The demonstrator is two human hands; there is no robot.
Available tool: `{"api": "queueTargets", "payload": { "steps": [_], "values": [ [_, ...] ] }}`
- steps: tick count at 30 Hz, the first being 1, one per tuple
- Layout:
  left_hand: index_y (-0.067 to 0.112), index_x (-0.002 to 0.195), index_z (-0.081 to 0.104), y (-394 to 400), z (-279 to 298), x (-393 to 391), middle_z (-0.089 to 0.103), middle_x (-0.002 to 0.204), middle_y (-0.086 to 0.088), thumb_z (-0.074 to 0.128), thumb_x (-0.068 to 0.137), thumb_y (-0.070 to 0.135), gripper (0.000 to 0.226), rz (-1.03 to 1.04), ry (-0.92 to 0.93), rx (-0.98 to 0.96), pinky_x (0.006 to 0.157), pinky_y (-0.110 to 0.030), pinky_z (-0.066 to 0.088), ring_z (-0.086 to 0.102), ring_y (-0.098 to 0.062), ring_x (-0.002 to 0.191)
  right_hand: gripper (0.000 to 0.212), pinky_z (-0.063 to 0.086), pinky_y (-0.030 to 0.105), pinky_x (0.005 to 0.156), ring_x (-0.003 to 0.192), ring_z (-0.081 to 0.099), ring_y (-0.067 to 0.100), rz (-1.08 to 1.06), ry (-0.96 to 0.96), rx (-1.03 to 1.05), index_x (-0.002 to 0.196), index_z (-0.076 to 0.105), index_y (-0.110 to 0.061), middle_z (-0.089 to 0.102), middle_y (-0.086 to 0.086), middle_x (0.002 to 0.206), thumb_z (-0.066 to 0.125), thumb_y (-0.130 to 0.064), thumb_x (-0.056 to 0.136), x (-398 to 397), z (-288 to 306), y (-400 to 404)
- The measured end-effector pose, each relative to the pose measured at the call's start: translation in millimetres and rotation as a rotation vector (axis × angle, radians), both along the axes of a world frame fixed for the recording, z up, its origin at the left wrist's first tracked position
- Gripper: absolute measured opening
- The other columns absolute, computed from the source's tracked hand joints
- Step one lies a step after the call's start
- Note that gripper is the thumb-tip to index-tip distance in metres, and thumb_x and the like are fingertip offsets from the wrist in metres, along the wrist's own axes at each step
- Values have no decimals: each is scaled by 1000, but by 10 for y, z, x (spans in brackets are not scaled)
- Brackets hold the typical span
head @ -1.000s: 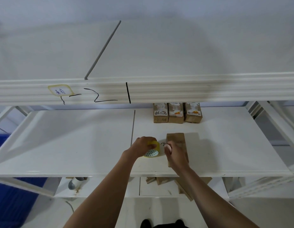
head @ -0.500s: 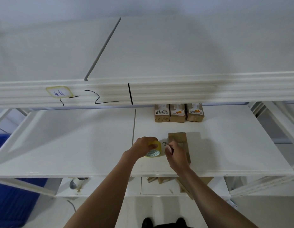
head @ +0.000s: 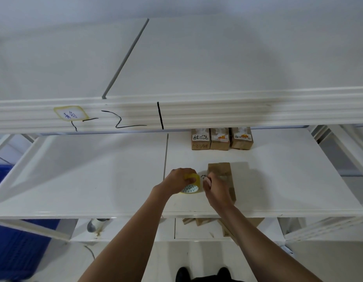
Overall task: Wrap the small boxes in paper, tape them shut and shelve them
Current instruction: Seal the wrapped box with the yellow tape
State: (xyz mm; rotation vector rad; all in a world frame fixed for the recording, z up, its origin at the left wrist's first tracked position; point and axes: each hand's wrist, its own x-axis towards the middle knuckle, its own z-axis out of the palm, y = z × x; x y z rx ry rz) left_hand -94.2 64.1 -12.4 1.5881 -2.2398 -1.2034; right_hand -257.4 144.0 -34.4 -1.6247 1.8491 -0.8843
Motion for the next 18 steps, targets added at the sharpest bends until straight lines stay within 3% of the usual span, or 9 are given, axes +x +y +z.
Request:
{"api": "queueTargets", "payload": {
  "steps": [7, 11, 13, 15, 18],
  "values": [
    [24, 128, 64, -2, 53, -11, 65, 126, -6, 60, 98, 26, 30, -25, -28, -33, 93, -34, 54, 61, -25, 110, 24, 37, 10, 53, 55, 39, 2, 31, -32, 22, 82, 43, -16, 40, -12, 64, 46, -23, 105, -15, 50, 14],
    [23, 128, 64, 9, 65, -4, 66, 125, -5, 60, 98, 25, 30, -17, -33, -34, 94, -36, 55, 62, -25, 110, 31, 35, 11, 51, 53, 38, 2, 49, -82, 27, 75, 38, -26, 40, -13, 62, 48, -22, 104, -10, 65, 39],
    [23, 127, 64, 9, 67, 0, 66, 124, -5, 60, 98, 25, 29, -16, -35, -35, 93, -34, 54, 62, -25, 110, 31, 31, 16, 51, 52, 36, 5, 61, -120, 28, 73, 36, -27, 39, -11, 60, 50, -29, 101, -25, 51, 46],
    [23, 126, 64, 1, 79, -9, 66, 123, -5, 59, 98, 25, 29, -29, -58, -46, 90, -33, 55, 62, -24, 107, 29, 32, 27, 51, 53, 35, 8, 65, -176, 36, 72, 36, -27, 38, -10, 59, 48, -44, 92, -43, 36, 59],
    [22, 128, 60, -21, 113, -61, 64, 126, -9, 55, 99, 28, 30, -57, -154, -34, 92, -37, 55, 62, -27, 110, 36, 36, 32, 48, 52, 38, 7, 12, -276, 15, 74, 42, -23, 40, -11, 60, 49, -56, 84, -45, 34, 75]
  ]
}}
